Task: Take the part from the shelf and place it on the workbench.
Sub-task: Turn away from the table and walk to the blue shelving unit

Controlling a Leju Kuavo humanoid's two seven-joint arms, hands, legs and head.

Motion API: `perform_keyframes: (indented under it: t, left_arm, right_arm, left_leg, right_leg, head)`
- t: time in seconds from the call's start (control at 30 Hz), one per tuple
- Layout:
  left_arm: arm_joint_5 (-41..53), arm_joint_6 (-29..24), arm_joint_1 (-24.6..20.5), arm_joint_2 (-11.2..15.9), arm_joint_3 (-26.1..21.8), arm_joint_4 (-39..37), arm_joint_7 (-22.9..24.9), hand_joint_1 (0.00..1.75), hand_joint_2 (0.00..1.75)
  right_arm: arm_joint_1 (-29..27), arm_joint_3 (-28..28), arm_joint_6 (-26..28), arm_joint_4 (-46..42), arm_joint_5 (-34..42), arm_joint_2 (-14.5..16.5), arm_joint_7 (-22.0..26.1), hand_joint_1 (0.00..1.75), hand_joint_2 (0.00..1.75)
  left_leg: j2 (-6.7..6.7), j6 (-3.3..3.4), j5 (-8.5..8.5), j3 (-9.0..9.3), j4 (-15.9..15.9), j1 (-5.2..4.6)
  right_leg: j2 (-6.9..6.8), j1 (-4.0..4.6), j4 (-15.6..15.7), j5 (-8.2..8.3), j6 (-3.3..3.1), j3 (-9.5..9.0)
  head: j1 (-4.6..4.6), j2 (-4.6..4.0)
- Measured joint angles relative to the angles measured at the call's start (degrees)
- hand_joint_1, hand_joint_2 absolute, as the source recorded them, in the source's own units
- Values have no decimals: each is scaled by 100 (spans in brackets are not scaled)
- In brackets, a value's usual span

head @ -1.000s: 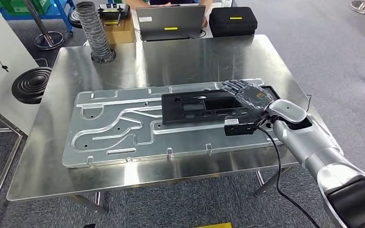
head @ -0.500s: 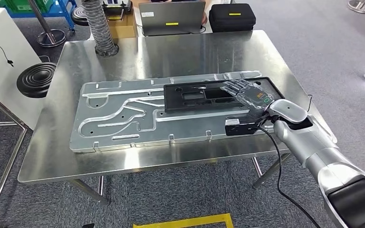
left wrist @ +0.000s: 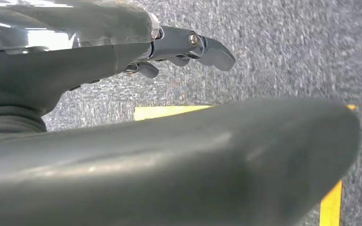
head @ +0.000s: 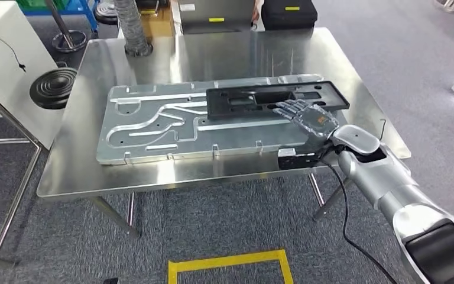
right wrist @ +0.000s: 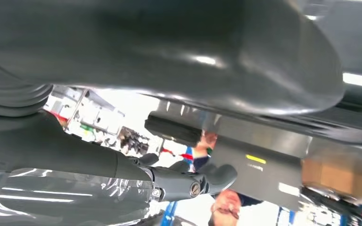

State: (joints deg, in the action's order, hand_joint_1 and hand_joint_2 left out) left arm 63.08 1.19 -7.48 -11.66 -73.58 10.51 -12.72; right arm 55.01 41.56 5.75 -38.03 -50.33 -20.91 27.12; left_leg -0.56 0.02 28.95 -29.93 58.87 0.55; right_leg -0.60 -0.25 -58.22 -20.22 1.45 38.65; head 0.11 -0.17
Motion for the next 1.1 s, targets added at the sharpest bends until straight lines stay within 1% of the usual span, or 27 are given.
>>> perform_keyframes:
  t: [0.03,0.07,0.1,0.13,0.2,0.23,0.27,0.3,0.33,0.4,0.43,0.47,0.5,0.6,0.63,0.73,0.77,0.8,0.83,0.87,0.9,0.93,0.97,1.0,1.03,1.07,1.1]
  left_arm:
    - [2,-1,5,-1,-1,0,-4,0,0]
    - [4,-1,7,0,-1,0,-7,0,0]
    - [7,-1,6,1,-1,0,-10,0,0]
    - [10,-1,4,1,-1,0,-13,0,0]
    - [14,-2,5,3,-1,0,-15,0,0]
    - [16,-4,7,3,-1,0,-16,0,0]
    - [16,-7,8,3,-1,0,-16,0,0]
    - [17,-10,9,3,-1,0,-16,0,0]
    - [17,-12,8,3,-1,0,-16,0,0]
    - [19,-14,5,-9,-1,0,-16,0,0]
    - [20,-14,2,-16,-1,0,-16,0,0]
    - [21,-15,0,-22,-1,0,-16,0,0]
    - [22,-16,-1,-25,-1,0,-16,0,0]
    - [23,-17,1,-24,-1,0,-16,0,0]
    - [23,-18,2,-24,-1,0,-16,0,0]
    - [24,-18,2,-23,-1,0,-16,0,0]
    - [24,-20,2,-23,-1,0,-16,0,0]
    - [24,-21,2,-23,-1,0,-16,0,0]
    - [25,-23,2,-22,-1,0,-16,0,0]
    - [32,-25,3,-21,-1,0,-16,0,0]
    - [40,-25,3,-19,-1,0,-16,0,0]
    - [48,-25,1,-16,-1,0,-16,0,0]
    - [56,-24,-5,-14,-1,0,-16,0,0]
    - [58,-22,-8,-12,0,0,-16,0,0]
    - [58,-20,-10,-9,1,0,-16,0,0]
    - [59,-19,-10,-5,1,0,-16,0,0]
    - [60,-18,-7,-2,1,0,-16,0,0]
  right_arm:
    - [-1,-1,-1,2,-1,1,-1,0,0]
    - [-2,-1,-2,6,-1,-2,0,0,0]
    - [-1,-2,-3,11,-2,-5,0,0,0]
    - [0,-4,-6,17,-3,-9,0,0,0]
    - [-7,-8,-15,31,-3,-14,0,0,0]
    - [-17,-9,-21,38,-3,-14,0,0,0]
    - [-25,-9,-28,46,-3,-14,0,0,0]
    - [-27,-9,-33,51,-3,-14,0,0,0]
    - [-20,-10,-36,55,-3,-14,0,0,0]
    - [22,-17,-37,53,-3,-13,0,0,0]
    - [45,-26,-35,51,-3,-13,2,0,0]
    - [67,-33,-34,52,-4,-13,4,0,0]
    - [83,-40,-33,55,-6,-14,6,0,0]
    - [105,-41,-33,65,-9,-11,12,0,0]
    - [104,-41,-33,65,-9,-9,14,0,0]
    - [105,-40,-33,65,-9,-6,16,0,0]
    - [109,-40,-33,66,-10,-3,17,0,0]
    - [111,-40,-33,67,-11,0,18,0,0]
    - [109,-40,-33,69,-13,4,17,0,0]
    - [96,-39,-31,76,-14,8,17,0,0]
    - [80,-39,-28,82,-15,9,18,0,0]
    - [65,-39,-25,87,-16,10,19,0,0]
    - [53,-39,-20,91,-16,9,21,0,0]
    - [53,-41,-17,92,-16,5,23,0,0]
    - [52,-43,-15,92,-15,1,26,0,0]
    - [51,-44,-14,93,-15,-5,28,0,0]
    - [48,-44,-14,93,-14,-12,29,0,0]
  left_leg:
    - [10,50,-36,-33,0,5]
    - [18,106,-82,-71,-1,8]
    - [28,154,-137,-123,-9,15]
    - [37,190,-197,-188,-12,20]
    - [42,219,-307,-332,-9,11]
    - [44,222,-360,-402,-7,3]
    - [44,222,-409,-467,-5,-6]
    - [44,220,-454,-524,-4,-16]
    - [43,218,-497,-571,-4,-28]
    - [42,193,-575,-634,-6,-45]
    - [43,168,-612,-651,-13,-42]
    - [44,134,-646,-659,-21,-28]
    - [45,95,-683,-661,-41,-15]
    - [46,17,-717,-674,-53,-12]
    - [47,10,-709,-680,-42,-17]
    - [45,5,-690,-686,-34,-16]
    - [43,-4,-580,-723,61,-16]
    - [40,-17,-415,-784,234,-11]
    - [39,-38,-173,-889,552,-2]
    - [39,-77,22,-917,858,11]
    - [40,-110,77,-838,960,26]
    - [41,-137,53,-638,823,40]
    - [38,-141,-10,-375,513,44]
    - [30,-110,-77,-206,232,35]
    - [22,-75,-90,-110,48,26]
    - [14,-28,-85,-117,32,12]
    - [11,17,-133,-146,37,5]
  right_leg:
    - [2,-7,-1,22,33,14]
    - [7,-21,-41,-30,63,47]
    - [13,-34,-180,-182,92,111]
    - [19,-45,-451,-428,120,215]
    - [26,-53,-1234,-949,163,453]
    - [27,-52,-1554,-1073,172,515]
    - [28,-51,-1684,-1073,164,480]
    - [30,-47,-1608,-988,143,345]
    - [32,-34,-1293,-859,101,85]
    - [28,17,-449,-752,-18,-498]
    - [21,49,-137,-739,-67,-697]
    - [16,80,19,-754,-105,-780]
    - [10,100,60,-731,-128,-790]
    - [-4,51,200,-588,-203,-798]
    - [-10,26,240,-552,-209,-806]
    - [-19,32,245,-544,-204,-803]
    - [-21,35,255,-521,-223,-785]
    - [-24,38,264,-490,-241,-756]
    - [-24,39,270,-447,-259,-709]
    - [-22,33,245,-376,-262,-595]
    - [-19,24,202,-321,-241,-483]
    - [-16,12,140,-274,-216,-366]
    - [-13,3,75,-236,-181,-256]
    - [-10,3,35,-222,-152,-211]
    - [-8,7,0,-204,-120,-176]
    - [-6,15,-10,-177,-83,-154]
    - [-3,18,-14,-148,-47,-144]
  head:
    - [0,0]
    - [0,0]
    - [0,-1]
    - [0,-1]
    - [-1,-1]
    - [-1,-1]
    - [-1,-1]
    - [-1,-1]
    - [-1,-1]
    - [-1,-1]
    - [-1,-1]
    - [0,-1]
    - [-1,-1]
    - [-2,-1]
    - [-2,-1]
    - [-3,-1]
    - [-4,-1]
    - [-4,-1]
    - [-5,-1]
    - [-5,-1]
    - [-5,-1]
    - [-5,-1]
    - [-5,-1]
    - [-4,-1]
    - [-4,-1]
    - [-4,0]
    - [-3,0]
